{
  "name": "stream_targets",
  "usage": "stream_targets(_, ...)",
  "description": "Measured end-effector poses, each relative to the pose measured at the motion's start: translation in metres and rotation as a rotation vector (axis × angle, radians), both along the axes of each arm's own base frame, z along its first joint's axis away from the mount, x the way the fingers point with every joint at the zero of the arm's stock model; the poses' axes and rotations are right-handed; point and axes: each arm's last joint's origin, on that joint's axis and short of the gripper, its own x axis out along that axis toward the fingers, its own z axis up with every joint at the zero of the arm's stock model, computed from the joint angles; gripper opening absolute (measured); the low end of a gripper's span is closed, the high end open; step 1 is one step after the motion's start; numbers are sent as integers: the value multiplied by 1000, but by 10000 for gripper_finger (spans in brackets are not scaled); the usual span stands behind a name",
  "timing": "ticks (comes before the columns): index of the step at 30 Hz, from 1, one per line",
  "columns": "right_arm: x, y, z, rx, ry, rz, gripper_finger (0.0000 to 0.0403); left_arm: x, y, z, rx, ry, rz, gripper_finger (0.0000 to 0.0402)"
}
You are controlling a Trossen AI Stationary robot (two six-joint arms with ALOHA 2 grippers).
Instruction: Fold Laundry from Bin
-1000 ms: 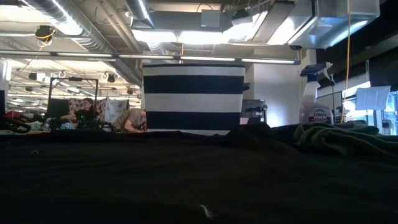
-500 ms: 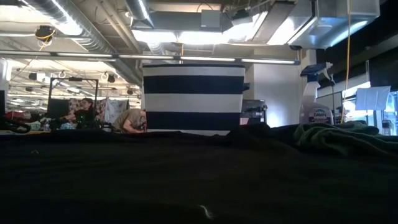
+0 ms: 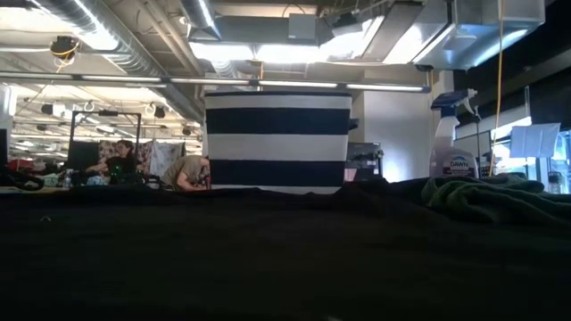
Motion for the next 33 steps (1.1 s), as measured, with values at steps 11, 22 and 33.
stream_targets(11, -15, 1, 111, 72, -79, -24, 6, 21, 8, 133, -399, -309, 220, 0)
stream_targets(22, -58, 40, 185, 204, -200, -94, 3, 22, -4, 202, -513, -505, 207, 0)
stream_targets(33, -63, 67, 180, 149, -157, -123, 2, 4, -27, 213, -470, -508, 230, 0)
